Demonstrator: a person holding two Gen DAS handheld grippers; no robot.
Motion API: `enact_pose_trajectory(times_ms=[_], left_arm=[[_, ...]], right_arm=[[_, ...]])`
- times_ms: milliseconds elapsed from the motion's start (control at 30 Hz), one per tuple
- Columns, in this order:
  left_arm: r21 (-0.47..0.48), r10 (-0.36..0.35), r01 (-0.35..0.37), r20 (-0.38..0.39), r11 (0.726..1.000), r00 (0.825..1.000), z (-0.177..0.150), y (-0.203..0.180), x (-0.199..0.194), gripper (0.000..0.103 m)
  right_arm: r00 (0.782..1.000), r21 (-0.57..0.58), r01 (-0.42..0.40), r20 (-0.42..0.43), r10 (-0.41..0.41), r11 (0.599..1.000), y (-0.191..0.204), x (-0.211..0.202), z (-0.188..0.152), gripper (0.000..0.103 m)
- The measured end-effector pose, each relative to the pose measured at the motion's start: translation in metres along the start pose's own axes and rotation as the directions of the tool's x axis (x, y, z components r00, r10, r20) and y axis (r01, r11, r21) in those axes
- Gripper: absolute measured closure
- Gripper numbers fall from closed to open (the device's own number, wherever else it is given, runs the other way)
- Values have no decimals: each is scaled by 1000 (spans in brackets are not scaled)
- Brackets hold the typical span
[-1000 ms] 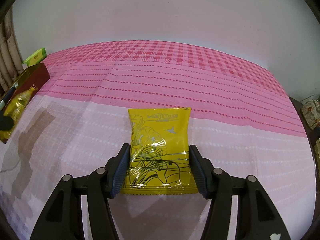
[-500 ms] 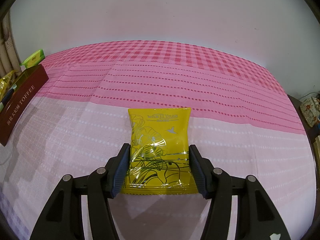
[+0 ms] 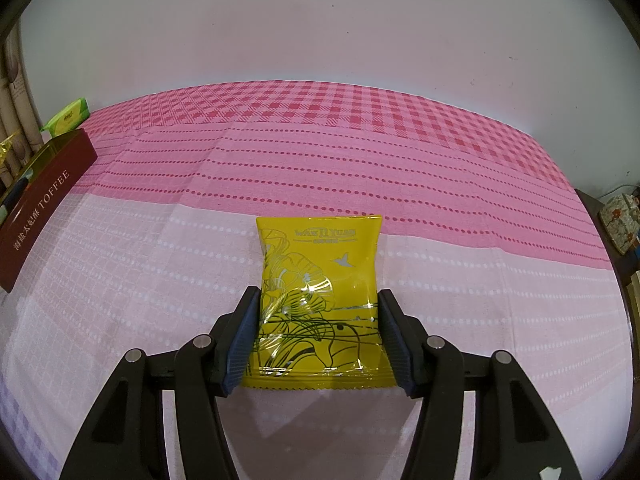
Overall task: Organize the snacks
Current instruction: 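Carry the yellow packet into the tin and open the left gripper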
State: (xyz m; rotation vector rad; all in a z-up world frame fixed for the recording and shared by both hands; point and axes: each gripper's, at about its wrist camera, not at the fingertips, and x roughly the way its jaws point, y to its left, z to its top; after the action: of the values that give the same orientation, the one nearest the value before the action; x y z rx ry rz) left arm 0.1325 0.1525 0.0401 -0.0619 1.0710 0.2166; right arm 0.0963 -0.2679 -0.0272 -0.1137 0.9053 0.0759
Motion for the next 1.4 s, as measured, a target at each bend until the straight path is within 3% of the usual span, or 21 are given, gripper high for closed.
enact_pose_trajectory(times_ms=[400,933,1400], left_arm=[[-3,30,-31,-68,1000,997,-5,28,44,50],[34,44,-41,-77,999,996,-28,31,37,50],[8,13,-12,-54,1000,998,-38,38,37,45]], right_arm=[[1000,6,3,-1,-3,1000,1,0,0,49],[1000,26,6,-3,-6,1000,0,1,0,48],[996,81,84,-35,-81,993,10,-2,1,54]])
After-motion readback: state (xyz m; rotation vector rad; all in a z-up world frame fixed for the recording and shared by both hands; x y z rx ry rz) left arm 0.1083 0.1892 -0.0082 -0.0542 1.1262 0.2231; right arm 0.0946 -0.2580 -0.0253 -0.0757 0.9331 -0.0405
